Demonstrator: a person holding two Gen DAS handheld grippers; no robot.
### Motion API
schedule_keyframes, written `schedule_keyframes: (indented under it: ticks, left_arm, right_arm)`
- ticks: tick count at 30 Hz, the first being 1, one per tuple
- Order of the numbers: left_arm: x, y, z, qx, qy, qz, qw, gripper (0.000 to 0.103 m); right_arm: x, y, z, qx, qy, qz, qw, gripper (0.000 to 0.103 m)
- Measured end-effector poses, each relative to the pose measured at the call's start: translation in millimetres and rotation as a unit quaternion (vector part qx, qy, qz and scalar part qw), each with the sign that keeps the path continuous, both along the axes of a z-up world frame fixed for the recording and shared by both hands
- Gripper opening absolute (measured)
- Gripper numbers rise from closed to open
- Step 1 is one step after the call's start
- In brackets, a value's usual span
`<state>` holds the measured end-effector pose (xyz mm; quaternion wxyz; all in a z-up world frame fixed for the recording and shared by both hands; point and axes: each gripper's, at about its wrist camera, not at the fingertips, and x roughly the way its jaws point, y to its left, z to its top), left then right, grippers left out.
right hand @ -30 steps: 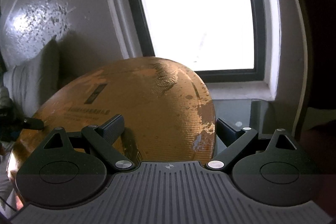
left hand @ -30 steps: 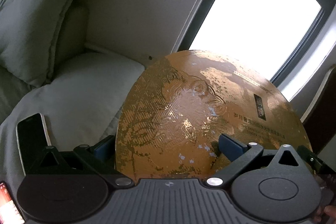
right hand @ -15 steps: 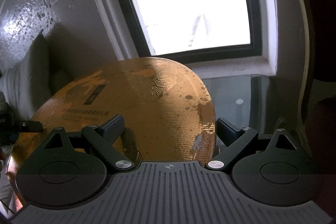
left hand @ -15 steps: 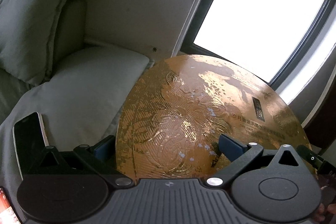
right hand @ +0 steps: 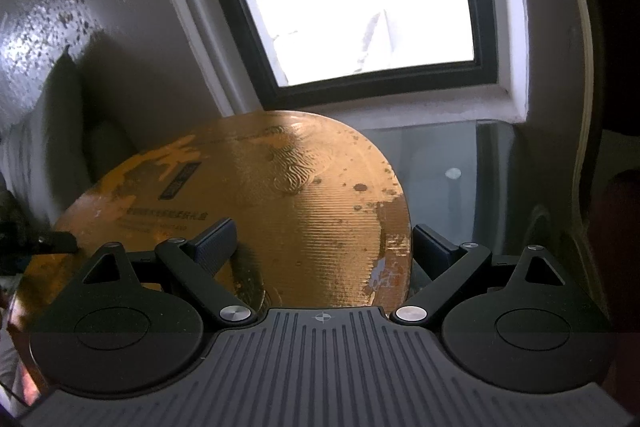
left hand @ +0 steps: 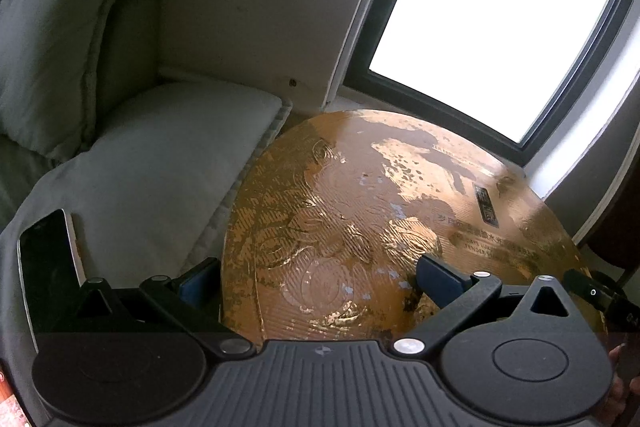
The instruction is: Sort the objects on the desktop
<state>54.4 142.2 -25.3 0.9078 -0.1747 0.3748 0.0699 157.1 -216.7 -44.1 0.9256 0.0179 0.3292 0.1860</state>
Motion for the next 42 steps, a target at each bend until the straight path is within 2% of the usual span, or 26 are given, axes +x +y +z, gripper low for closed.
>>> schedule_keyframes:
  ticks: [14, 20, 23, 25, 27, 29, 34, 38, 42]
  left_arm:
    - [0, 6, -8, -0.004, -0.003, -0.011, 0.9999, 0.103]
    - [0, 11, -2, -0.014, 0.011, -0.007, 0.9998, 0.102]
    - [-6, 11, 13, 0.012, 0.008, 0.014, 0.9998, 0.102]
    - [-10, 9, 23, 0.057, 0.036, 0.039, 0.9969, 0.102]
    - [-14, 5, 29, 0.106, 0.069, 0.058, 0.9902, 0.102]
    - [-21, 1, 30, 0.137, 0.090, 0.066, 0.9843, 0.102]
    - [-36, 0, 28, 0.137, 0.111, 0.087, 0.9805, 0.102]
    - [-39, -2, 27, 0.136, 0.108, 0.083, 0.9813, 0.102]
    - [-35, -6, 28, 0.135, 0.106, 0.075, 0.9822, 0.102]
  right_arm:
    - [-7, 6, -3, -0.018, -0.015, -0.003, 1.000, 0.094]
    - [-4, 10, -3, -0.026, -0.006, -0.012, 1.000, 0.094]
    - [-4, 18, 9, -0.047, -0.016, -0.018, 0.999, 0.094]
    - [-6, 23, 21, -0.063, -0.031, -0.026, 0.997, 0.097]
    - [-17, 24, 34, -0.057, -0.030, -0.026, 0.998, 0.097]
    - [-27, 26, 47, -0.050, -0.029, -0.025, 0.998, 0.097]
    - [-58, 31, 75, -0.046, -0.030, -0.019, 0.998, 0.100]
    - [-95, 36, 76, -0.081, -0.035, -0.014, 0.996, 0.100]
    - [-120, 33, 70, -0.073, -0.006, 0.001, 0.997, 0.098]
